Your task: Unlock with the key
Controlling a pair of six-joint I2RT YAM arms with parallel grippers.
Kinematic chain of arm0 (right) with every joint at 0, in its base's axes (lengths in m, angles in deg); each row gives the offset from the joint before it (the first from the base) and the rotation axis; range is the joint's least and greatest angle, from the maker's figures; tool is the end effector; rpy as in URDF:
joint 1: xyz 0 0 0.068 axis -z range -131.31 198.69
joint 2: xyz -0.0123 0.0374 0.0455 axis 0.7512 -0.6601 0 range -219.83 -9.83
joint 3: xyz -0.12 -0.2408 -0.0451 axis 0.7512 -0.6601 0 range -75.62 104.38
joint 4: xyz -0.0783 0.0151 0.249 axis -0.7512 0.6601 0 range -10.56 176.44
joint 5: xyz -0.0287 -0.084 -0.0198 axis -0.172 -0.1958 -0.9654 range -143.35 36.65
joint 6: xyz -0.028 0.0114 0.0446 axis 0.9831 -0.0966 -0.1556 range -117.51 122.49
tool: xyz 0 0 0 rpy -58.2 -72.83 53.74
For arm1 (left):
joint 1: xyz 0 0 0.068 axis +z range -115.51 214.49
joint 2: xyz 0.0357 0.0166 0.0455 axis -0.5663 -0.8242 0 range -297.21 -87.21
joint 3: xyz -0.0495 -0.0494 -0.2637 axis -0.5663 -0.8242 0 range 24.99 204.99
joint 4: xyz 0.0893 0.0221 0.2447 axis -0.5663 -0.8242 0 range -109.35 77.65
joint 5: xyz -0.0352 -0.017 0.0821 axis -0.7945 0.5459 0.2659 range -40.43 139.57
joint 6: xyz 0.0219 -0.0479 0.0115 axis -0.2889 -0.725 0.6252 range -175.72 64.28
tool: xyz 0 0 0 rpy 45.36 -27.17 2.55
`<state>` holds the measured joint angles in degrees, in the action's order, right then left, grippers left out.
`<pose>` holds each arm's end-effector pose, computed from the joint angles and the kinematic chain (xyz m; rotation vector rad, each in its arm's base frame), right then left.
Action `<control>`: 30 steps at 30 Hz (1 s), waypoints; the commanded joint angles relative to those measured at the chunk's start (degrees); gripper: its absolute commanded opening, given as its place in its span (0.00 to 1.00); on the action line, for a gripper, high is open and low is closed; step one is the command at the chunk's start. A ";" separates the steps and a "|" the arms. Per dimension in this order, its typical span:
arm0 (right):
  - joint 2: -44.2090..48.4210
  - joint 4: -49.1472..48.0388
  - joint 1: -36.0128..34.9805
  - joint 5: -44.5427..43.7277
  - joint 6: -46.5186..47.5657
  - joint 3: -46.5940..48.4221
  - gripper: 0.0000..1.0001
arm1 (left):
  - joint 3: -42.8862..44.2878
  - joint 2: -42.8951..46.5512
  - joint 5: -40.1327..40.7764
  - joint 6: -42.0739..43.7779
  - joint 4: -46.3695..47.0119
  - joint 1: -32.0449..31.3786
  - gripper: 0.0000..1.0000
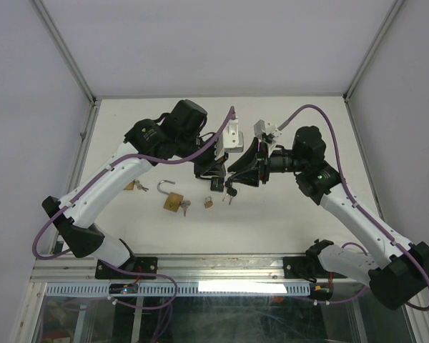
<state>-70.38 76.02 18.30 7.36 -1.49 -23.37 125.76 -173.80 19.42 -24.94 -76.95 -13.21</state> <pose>0.1847 0.1443 0.3596 -1.1831 1.3383 1.3071 0.1846 -0.2294 0.4145 1.7176 1.7306 -0.7751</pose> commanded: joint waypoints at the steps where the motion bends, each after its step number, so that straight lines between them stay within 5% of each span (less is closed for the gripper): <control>1: 0.35 -1.72 -1.04 -1.64 0.03 -0.40 0.36 | 1.70 0.65 -1.97 -0.86 2.46 -0.72 0.00; 14: 1.62 1.28 -1.06 -3.08 0.67 -1.14 0.30 | 1.53 0.74 -2.41 -0.73 2.59 -0.69 0.00; 15: 1.78 1.42 -0.99 -4.14 0.77 -1.22 0.16 | 1.49 0.72 -2.45 -0.74 2.62 -0.68 0.00; 16: 2.07 1.62 -1.05 -4.24 0.74 -1.27 0.16 | 1.44 0.78 -2.38 -0.75 2.59 -0.74 0.00; 22: 3.53 2.29 -1.05 -4.87 0.78 -1.01 0.21 | 1.45 0.72 -2.45 -0.75 2.64 -0.76 0.00; 30: 3.65 3.48 -0.81 -5.30 1.13 -0.83 0.00 | 1.48 0.73 -2.72 -0.72 2.69 -0.73 0.00</control>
<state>-68.07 80.17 17.54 1.68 -0.53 -24.88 125.76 -173.80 17.56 -25.53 -76.45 -13.56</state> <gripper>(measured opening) 0.026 0.006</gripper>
